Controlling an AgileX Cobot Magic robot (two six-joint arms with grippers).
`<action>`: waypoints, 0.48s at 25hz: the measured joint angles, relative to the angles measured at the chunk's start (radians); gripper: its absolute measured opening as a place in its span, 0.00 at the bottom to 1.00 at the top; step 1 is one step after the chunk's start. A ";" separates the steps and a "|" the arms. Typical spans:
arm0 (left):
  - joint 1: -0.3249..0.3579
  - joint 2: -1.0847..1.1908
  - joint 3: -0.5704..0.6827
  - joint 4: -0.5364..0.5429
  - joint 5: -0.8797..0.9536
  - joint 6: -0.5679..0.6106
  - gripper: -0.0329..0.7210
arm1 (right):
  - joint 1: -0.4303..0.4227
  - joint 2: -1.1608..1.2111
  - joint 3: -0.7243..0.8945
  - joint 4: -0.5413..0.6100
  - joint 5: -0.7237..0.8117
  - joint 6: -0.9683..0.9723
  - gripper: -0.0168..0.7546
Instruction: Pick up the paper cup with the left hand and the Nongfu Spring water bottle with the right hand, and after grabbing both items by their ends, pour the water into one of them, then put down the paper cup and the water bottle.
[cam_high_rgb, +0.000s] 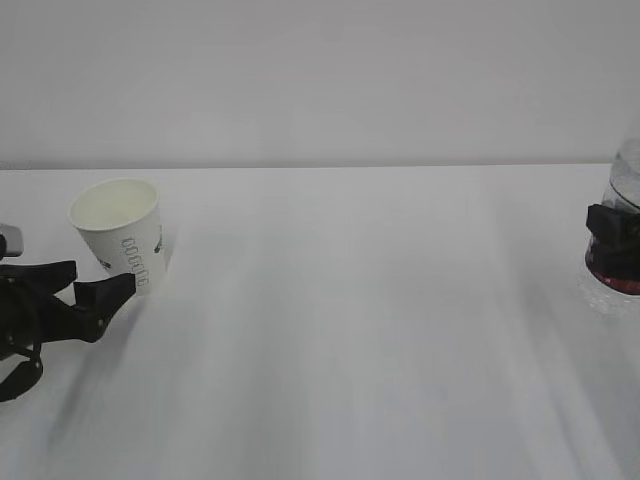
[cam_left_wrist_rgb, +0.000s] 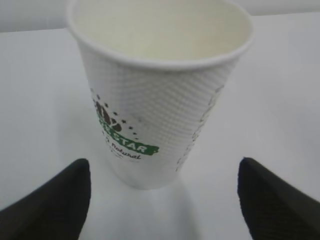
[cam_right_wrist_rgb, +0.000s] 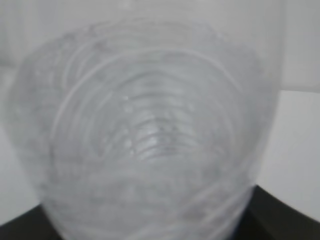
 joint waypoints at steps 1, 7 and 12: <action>0.000 0.008 -0.003 0.000 0.000 0.000 0.96 | 0.000 -0.002 0.000 0.000 -0.002 0.000 0.60; 0.000 0.061 -0.044 0.002 -0.002 0.000 0.96 | 0.000 -0.002 0.000 0.000 -0.029 0.000 0.60; 0.000 0.114 -0.074 0.002 -0.002 0.000 0.96 | 0.000 -0.002 0.000 0.000 -0.033 0.000 0.60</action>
